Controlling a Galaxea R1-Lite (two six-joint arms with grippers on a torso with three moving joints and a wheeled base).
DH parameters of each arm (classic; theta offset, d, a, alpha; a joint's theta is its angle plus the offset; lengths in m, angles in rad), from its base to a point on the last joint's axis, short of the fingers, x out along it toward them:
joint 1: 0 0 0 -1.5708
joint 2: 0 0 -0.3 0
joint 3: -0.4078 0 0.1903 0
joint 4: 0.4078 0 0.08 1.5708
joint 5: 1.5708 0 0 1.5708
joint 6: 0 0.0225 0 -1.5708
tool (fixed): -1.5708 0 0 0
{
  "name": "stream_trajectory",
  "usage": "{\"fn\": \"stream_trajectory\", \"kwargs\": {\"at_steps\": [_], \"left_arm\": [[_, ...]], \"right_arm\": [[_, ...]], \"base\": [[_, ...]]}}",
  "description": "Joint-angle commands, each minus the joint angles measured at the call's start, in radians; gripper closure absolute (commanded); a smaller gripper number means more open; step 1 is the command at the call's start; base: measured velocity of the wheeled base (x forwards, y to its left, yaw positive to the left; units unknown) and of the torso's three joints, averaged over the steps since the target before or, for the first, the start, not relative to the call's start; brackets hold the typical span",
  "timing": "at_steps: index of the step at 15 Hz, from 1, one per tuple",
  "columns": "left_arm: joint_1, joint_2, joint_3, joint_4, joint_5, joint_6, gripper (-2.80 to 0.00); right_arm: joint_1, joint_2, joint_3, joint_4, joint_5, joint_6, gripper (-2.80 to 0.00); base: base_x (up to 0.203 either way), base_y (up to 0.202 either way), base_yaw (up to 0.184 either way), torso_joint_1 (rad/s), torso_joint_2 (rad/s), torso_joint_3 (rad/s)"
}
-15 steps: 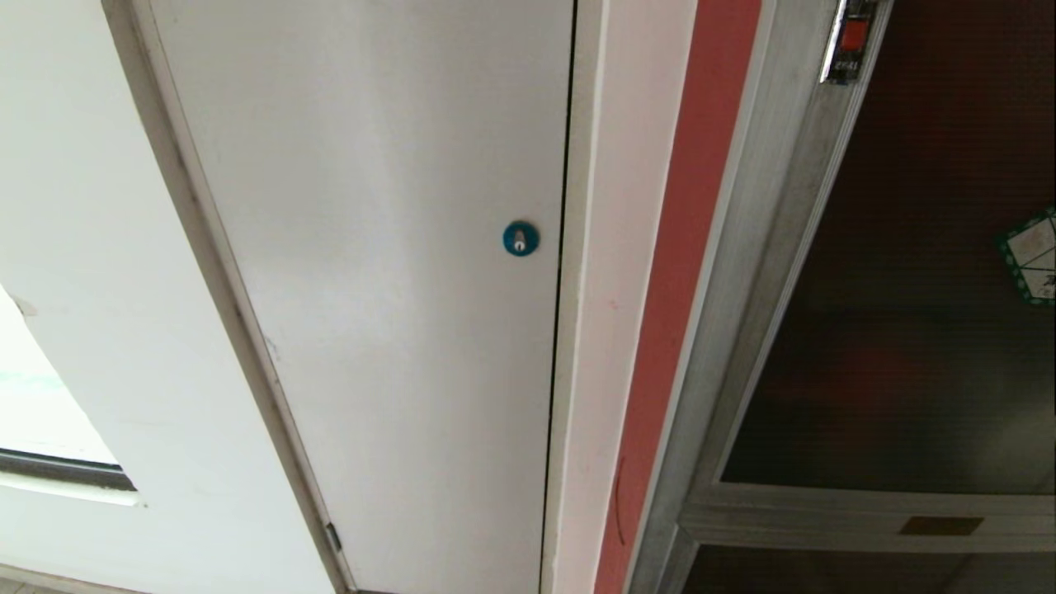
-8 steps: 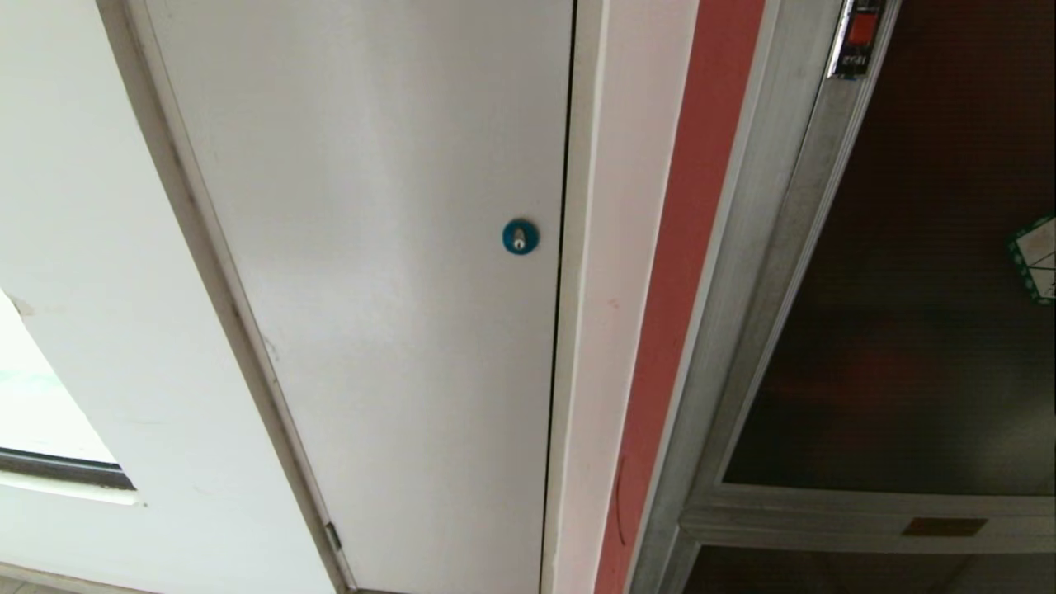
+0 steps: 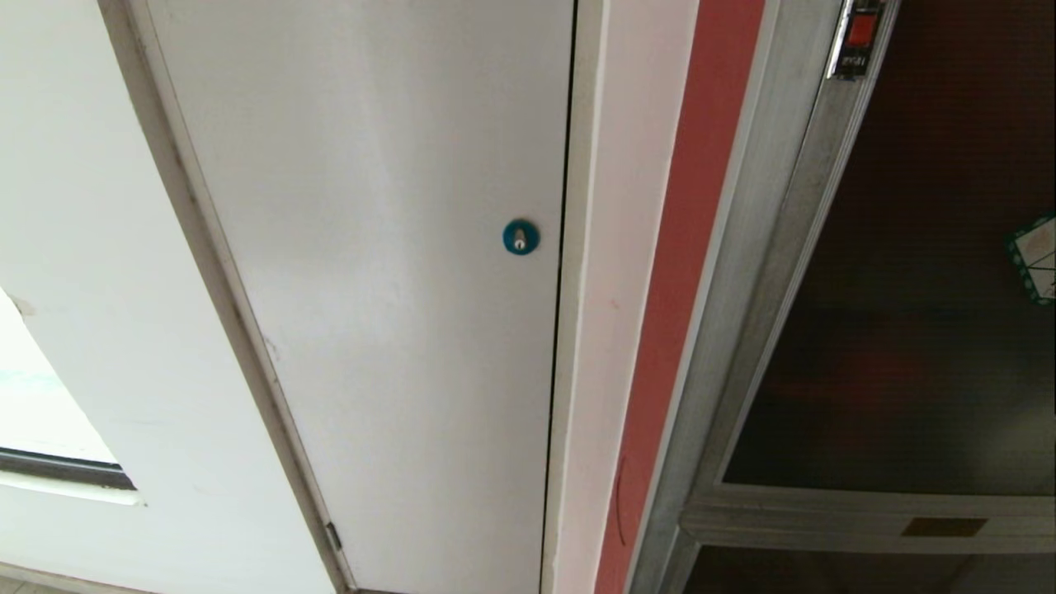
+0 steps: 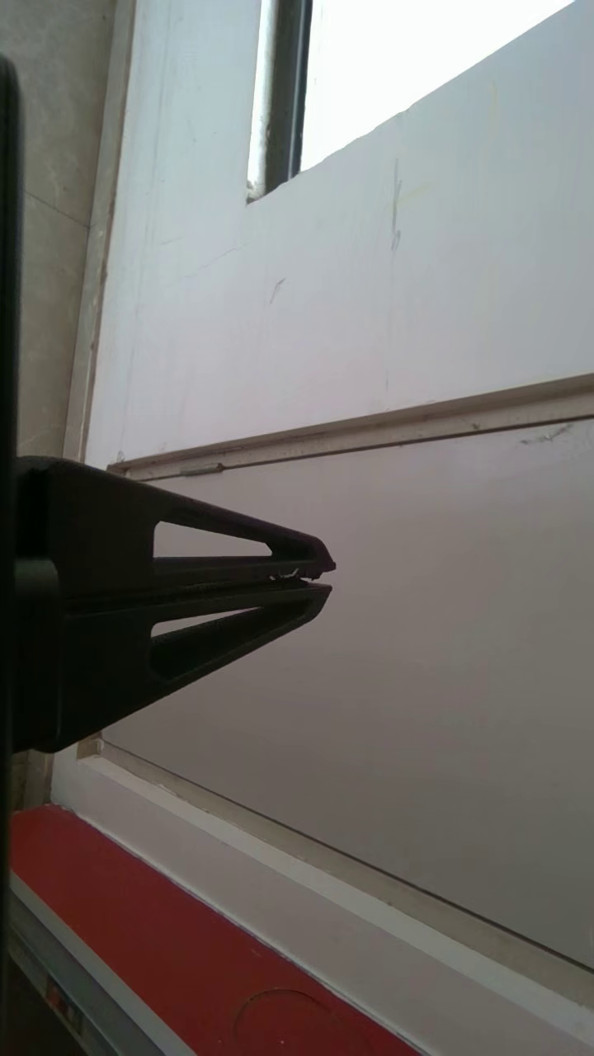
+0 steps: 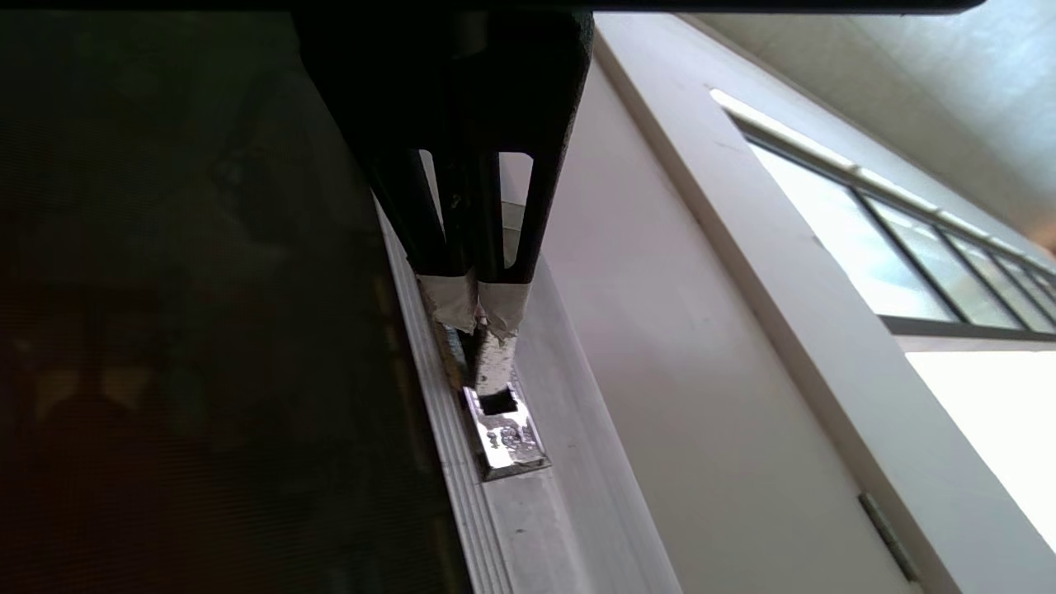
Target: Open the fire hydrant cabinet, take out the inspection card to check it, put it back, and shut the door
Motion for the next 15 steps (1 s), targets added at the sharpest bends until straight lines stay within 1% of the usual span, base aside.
{"fn": "stream_trajectory", "kwargs": {"at_steps": [1, 4, 6, 8, 11, 15], "left_arm": [[0.001, 0.0, 0.0, 0.0, 0.0, 0.0, 0.0], [0.001, 0.0, 0.0, 0.0, 0.0, 0.0, 0.0], [0.001, 0.001, 0.0, 0.0, 0.0, 0.0, 0.0], [0.001, 0.001, 0.0, 0.0, 0.0, 0.0, 0.0], [0.001, 0.001, 0.0, 0.0, 0.0, 0.0, 0.0], [0.001, 0.001, 0.0, 0.0, 0.0, 0.0, 0.0]], "right_arm": [[0.002, -0.01, 0.001, 0.004, 0.0, -0.007, 0.0], [0.007, 0.008, -0.003, -0.004, 0.008, -0.046, 0.0], [0.025, 0.022, -0.006, -0.006, 0.043, -0.065, 0.0], [0.025, 0.045, -0.021, -0.008, 0.072, -0.086, 0.0], [0.025, 0.09, -0.062, -0.036, 0.072, -0.101, 0.0], [0.025, 0.112, -0.068, -0.047, 0.066, -0.102, 0.0]], "base": [[0.0, 0.0, 0.0, 0.0, 0.0, 0.0], [0.0, 0.0, 0.0, 0.0, 0.0, 0.0], [0.0, 0.0, 0.0, 0.0, 0.0, 0.0], [0.0, 0.0, 0.0, 0.0, 0.0, 0.0], [0.0, 0.0, 0.0, 0.0, 0.0, 0.0], [0.0, 0.0, 0.0, 0.0, 0.0, 0.0]]}}
